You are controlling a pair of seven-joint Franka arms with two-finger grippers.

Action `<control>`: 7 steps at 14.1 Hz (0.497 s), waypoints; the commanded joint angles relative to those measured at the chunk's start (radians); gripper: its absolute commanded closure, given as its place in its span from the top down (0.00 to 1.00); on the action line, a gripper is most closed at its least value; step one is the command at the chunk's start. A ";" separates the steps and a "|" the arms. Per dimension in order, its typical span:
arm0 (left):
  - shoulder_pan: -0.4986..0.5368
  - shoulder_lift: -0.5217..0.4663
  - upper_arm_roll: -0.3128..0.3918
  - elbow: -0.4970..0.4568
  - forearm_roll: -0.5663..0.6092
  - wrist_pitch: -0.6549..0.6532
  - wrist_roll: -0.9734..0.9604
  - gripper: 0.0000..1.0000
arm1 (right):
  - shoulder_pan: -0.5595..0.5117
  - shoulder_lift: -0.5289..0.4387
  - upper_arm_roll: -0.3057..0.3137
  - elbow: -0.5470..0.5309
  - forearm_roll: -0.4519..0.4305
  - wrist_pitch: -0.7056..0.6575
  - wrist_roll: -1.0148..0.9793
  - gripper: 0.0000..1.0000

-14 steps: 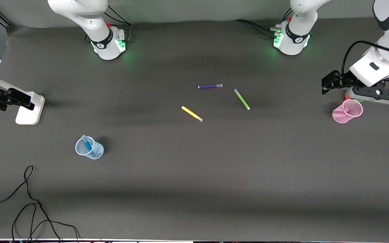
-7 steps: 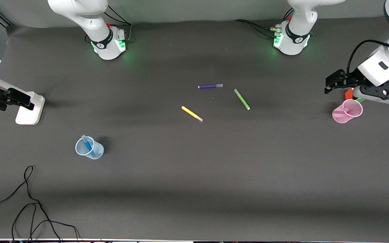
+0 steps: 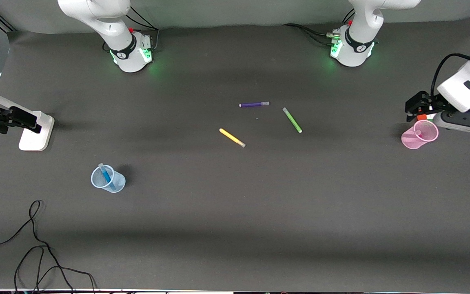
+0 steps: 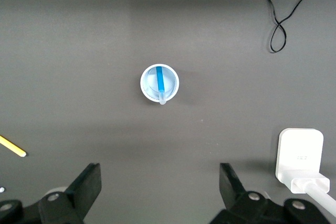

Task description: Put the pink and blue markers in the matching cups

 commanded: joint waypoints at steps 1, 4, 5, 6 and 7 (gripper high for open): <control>-0.025 0.036 0.019 0.055 0.014 -0.049 -0.019 1.00 | 0.011 -0.019 -0.006 -0.010 -0.008 -0.006 0.024 1.00; -0.023 0.046 0.019 0.047 0.013 -0.041 -0.022 1.00 | 0.011 -0.019 -0.006 -0.010 -0.008 -0.006 0.024 1.00; -0.022 0.046 0.019 0.046 0.011 -0.040 -0.022 1.00 | 0.011 -0.019 -0.006 -0.010 -0.009 -0.006 0.024 1.00; -0.022 0.045 0.019 0.040 0.011 -0.037 -0.022 1.00 | 0.011 -0.019 -0.006 -0.010 -0.009 -0.006 0.024 1.00; -0.022 0.045 0.019 0.040 0.011 -0.037 -0.022 1.00 | 0.011 -0.019 -0.006 -0.010 -0.008 -0.006 0.024 1.00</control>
